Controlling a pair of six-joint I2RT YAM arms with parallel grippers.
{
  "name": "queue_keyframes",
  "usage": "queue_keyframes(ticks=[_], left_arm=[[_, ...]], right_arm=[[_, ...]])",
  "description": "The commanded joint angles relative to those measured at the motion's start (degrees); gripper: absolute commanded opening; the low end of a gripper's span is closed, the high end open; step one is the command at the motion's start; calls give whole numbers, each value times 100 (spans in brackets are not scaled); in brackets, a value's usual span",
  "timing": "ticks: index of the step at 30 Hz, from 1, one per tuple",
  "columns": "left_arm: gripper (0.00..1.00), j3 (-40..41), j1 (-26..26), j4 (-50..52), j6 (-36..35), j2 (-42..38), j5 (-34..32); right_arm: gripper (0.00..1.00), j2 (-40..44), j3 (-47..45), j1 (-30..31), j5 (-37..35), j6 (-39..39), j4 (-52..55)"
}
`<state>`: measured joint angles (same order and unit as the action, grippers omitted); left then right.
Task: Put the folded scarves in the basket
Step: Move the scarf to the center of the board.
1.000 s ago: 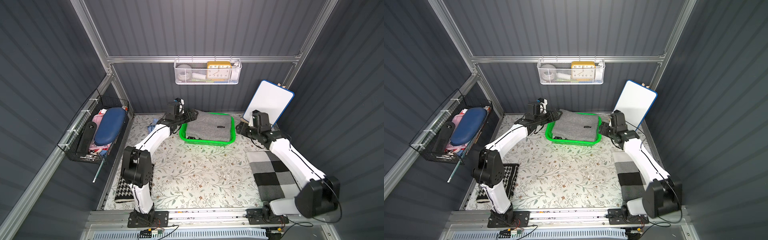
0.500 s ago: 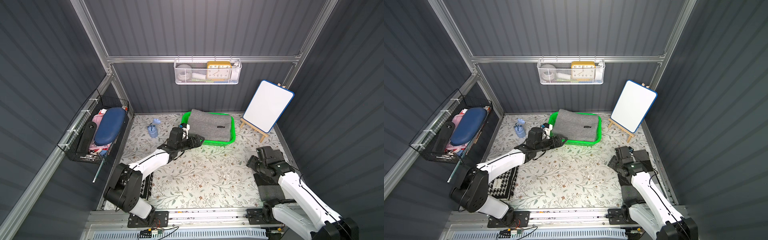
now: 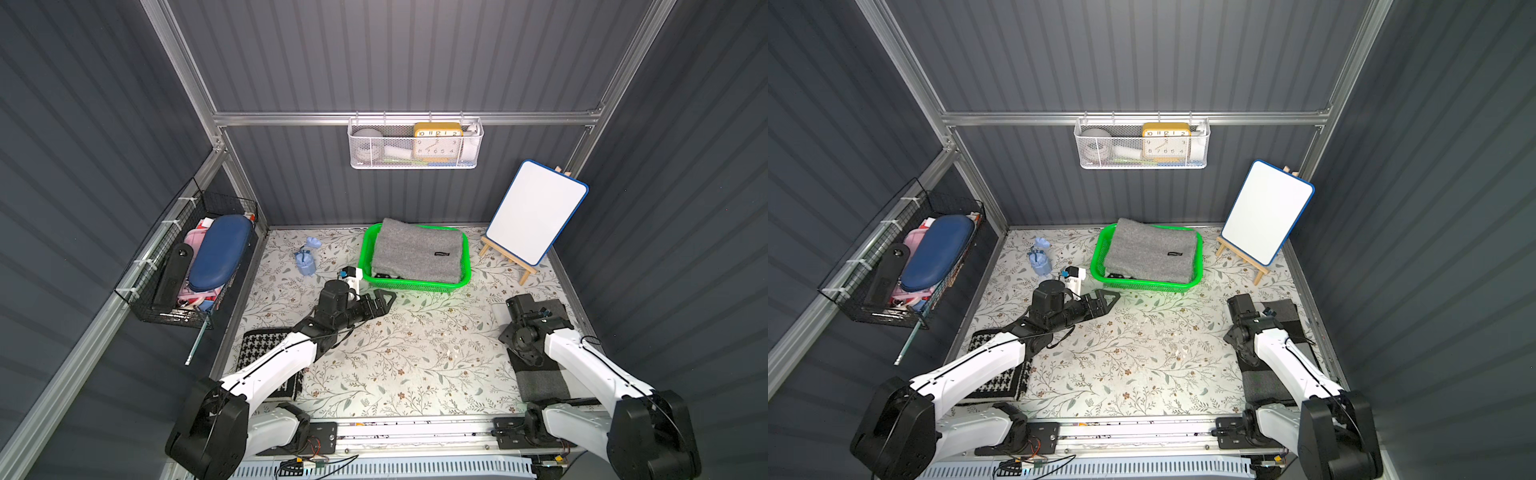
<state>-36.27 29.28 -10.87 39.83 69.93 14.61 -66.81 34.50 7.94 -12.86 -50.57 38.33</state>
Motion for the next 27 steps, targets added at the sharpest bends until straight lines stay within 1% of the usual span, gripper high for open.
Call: queue_keyframes(ticks=[1, 3, 4, 8, 11, 12, 15, 18, 19, 20, 21, 22, 23, 25, 27], left_arm=[[99, 44, -1, 50, 95, 126, -112], [99, 57, -2, 50, 101, 207, -110], [99, 63, -1, 57, 142, 214, -132], [99, 170, -1, -85, 210, 165, -159], [99, 186, -1, -73, 244, 126, -204], [99, 195, -1, -79, 245, 118, -196], [99, 243, -1, -83, 282, 65, -230], [99, 347, -1, -154, 363, 37, -222], [99, 389, -1, -192, 387, 16, -231], [99, 421, -2, -204, 408, 12, -243], [99, 439, -1, -197, 440, 10, -263], [99, 449, -1, -188, 454, 3, -273], [99, 458, -1, -196, 455, -17, -266], [99, 482, -1, -159, 464, -52, -300], [99, 441, -1, -50, 497, -88, -355]], right_arm=[[54, -226, -77, -74, 214, -96, -91], [53, -453, -76, -74, 219, -107, -86], [50, -491, -69, -74, 241, -137, -72], [21, -642, -129, -74, 570, -221, -314], [5, -701, -138, -21, 847, -466, -429], [2, -654, -201, 67, 889, -633, -575], [3, -403, -407, 623, 895, -1269, -1181], [6, -378, -301, 1420, 703, -2026, -1616], [8, -441, -203, 1694, 616, -2282, -1699], [14, -509, -114, 1950, 571, -2440, -1786], [22, -583, 17, 2193, 524, -2541, -1876], [27, -629, 164, 2409, 451, -2606, -1909], [29, -649, 277, 2611, 348, -2634, -1914], [38, -666, 538, 2929, 47, -2395, -1824], [44, -676, 845, 3019, -162, -2170, -1286]])
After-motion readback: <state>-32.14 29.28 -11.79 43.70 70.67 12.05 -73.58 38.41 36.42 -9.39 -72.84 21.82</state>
